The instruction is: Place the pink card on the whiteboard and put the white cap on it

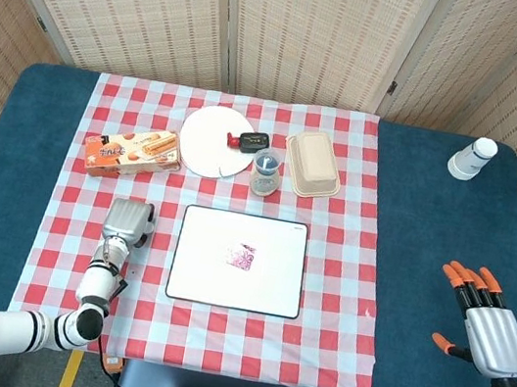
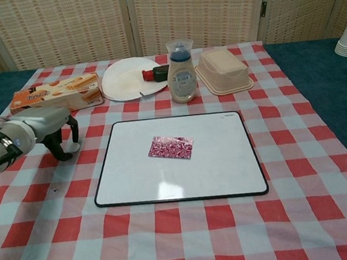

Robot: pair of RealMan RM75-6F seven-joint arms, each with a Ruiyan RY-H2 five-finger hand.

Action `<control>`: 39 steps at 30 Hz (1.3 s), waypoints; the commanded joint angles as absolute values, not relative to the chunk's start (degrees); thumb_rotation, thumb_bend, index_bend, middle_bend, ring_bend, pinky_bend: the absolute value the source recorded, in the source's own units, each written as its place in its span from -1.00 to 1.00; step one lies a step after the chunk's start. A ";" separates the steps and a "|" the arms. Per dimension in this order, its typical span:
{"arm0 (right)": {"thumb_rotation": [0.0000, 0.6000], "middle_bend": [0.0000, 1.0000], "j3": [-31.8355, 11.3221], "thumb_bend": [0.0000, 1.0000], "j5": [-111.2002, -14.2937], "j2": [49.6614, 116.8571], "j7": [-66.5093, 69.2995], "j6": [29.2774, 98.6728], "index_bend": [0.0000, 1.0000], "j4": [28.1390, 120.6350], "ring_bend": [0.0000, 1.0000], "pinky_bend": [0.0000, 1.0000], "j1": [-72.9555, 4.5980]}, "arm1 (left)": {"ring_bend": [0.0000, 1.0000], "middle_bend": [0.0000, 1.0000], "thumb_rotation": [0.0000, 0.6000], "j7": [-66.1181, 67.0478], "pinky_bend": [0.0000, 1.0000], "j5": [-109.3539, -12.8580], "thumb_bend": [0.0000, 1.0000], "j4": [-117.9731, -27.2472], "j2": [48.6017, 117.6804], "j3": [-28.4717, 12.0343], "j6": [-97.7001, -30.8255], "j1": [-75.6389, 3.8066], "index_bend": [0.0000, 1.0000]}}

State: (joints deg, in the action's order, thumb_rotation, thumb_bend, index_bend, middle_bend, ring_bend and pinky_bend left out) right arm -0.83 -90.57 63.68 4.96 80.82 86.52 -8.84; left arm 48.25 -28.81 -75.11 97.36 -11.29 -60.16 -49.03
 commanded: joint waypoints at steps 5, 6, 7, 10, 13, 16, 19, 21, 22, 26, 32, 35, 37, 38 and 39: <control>1.00 -0.93 -0.87 -1.00 -90.38 63.66 4.90 80.63 -0.85 86.51 -1.00 -1.00 -8.88 | 1.00 1.00 1.00 48.16 1.00 -28.66 -0.35 -75.12 97.43 -11.64 -60.29 -49.13 -0.06; 1.00 -0.93 -0.87 -1.00 -90.36 63.66 4.87 80.62 -0.85 86.52 -1.00 -1.00 -8.89 | 1.00 1.00 1.00 48.18 1.00 -28.77 -0.34 -75.18 97.38 -11.67 -60.41 -49.16 -0.05; 1.00 -0.93 -0.87 -1.00 -90.36 63.66 4.86 80.63 -0.85 86.55 -1.00 -1.00 -8.88 | 1.00 1.00 1.00 48.19 1.00 -28.87 -0.33 -75.20 97.35 -11.70 -60.53 -49.18 -0.04; 1.00 -0.93 -0.89 -1.00 -90.38 63.64 4.85 80.76 -0.85 86.59 -1.00 -1.00 -8.85 | 1.00 1.00 1.00 48.27 1.00 -28.76 -0.32 -75.15 97.26 -11.86 -60.70 -49.21 -0.01; 1.00 -0.93 -0.89 -1.00 -90.36 63.65 4.79 80.73 -0.85 86.61 -1.00 -1.00 -8.85 | 1.00 1.00 1.00 48.42 1.00 -28.57 -0.32 -75.30 97.06 -11.97 -60.75 -49.24 0.01; 1.00 -0.93 -0.85 -1.00 -90.41 63.68 4.71 80.65 -0.85 86.64 -1.00 -1.00 -8.89 | 1.00 1.00 1.00 48.87 1.00 -28.58 -0.32 -76.25 96.72 -12.25 -61.22 -49.51 0.01; 1.00 -0.93 -0.75 -1.00 -90.57 63.67 4.63 80.66 -0.85 86.74 -1.00 -1.00 -8.88 | 1.00 1.00 1.00 49.74 1.00 -28.56 -0.32 -77.30 96.88 -12.79 -61.88 -50.28 0.01; 1.00 -0.93 -0.67 -1.00 -90.79 63.65 4.67 80.87 -0.85 86.82 -1.00 -1.00 -8.80 | 1.00 1.00 1.00 50.54 1.00 -28.07 -0.32 -77.79 97.55 -13.37 -62.12 -51.12 0.01; 1.00 -0.93 -0.64 -1.00 -90.90 63.65 4.69 81.01 -0.85 86.80 -1.00 -1.00 -8.75 | 1.00 1.00 1.00 51.21 1.00 -27.91 -0.32 -78.11 98.03 -13.68 -62.34 -51.77 0.01; 1.00 -0.93 -0.62 -1.00 -90.99 63.54 4.93 81.18 -0.85 86.77 -1.00 -1.00 -8.69 | 1.00 1.00 1.00 53.08 1.00 -27.24 -0.32 -80.60 99.73 -14.89 -63.65 -53.73 0.01; 1.00 -0.93 -0.65 -1.00 -91.09 63.37 5.40 81.37 -0.85 86.74 -1.00 -1.00 -8.66 | 1.00 1.00 1.00 55.21 1.00 -27.88 -0.32 -83.63 103.41 -16.43 -65.87 -57.02 0.01; 1.00 -0.93 -0.62 -1.00 -91.56 63.20 5.80 82.16 -0.85 86.91 -1.00 -1.00 -8.42 | 1.00 1.00 1.00 55.28 1.00 -28.35 -0.32 -83.07 105.44 -17.38 -66.09 -58.58 0.01; 1.00 -0.93 -0.50 -1.00 -91.88 63.08 5.99 82.53 -0.85 86.95 -1.00 -1.00 -8.27 | 1.00 1.00 1.00 55.35 1.00 -28.06 -0.32 -82.32 106.60 -17.93 -66.01 -59.37 0.01; 1.00 -0.93 -0.43 -1.00 -92.07 62.98 6.16 82.72 -0.85 87.00 -1.00 -1.00 -8.20 | 1.00 1.00 1.00 55.42 1.00 -28.02 -0.32 -81.64 107.42 -18.14 -66.03 -59.86 0.01; 1.00 -0.93 -0.40 -1.00 -92.19 62.90 6.29 82.87 -0.85 87.00 -1.00 -1.00 -8.15 | 1.00 1.00 1.00 55.48 1.00 -27.97 -0.32 -81.15 108.05 -18.24 -66.08 -60.18 0.01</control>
State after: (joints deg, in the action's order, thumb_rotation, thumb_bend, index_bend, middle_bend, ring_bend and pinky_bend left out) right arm -0.43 -92.16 62.94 6.26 82.84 86.98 -8.18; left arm 55.34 -28.06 -81.84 107.28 -17.88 -66.01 -59.58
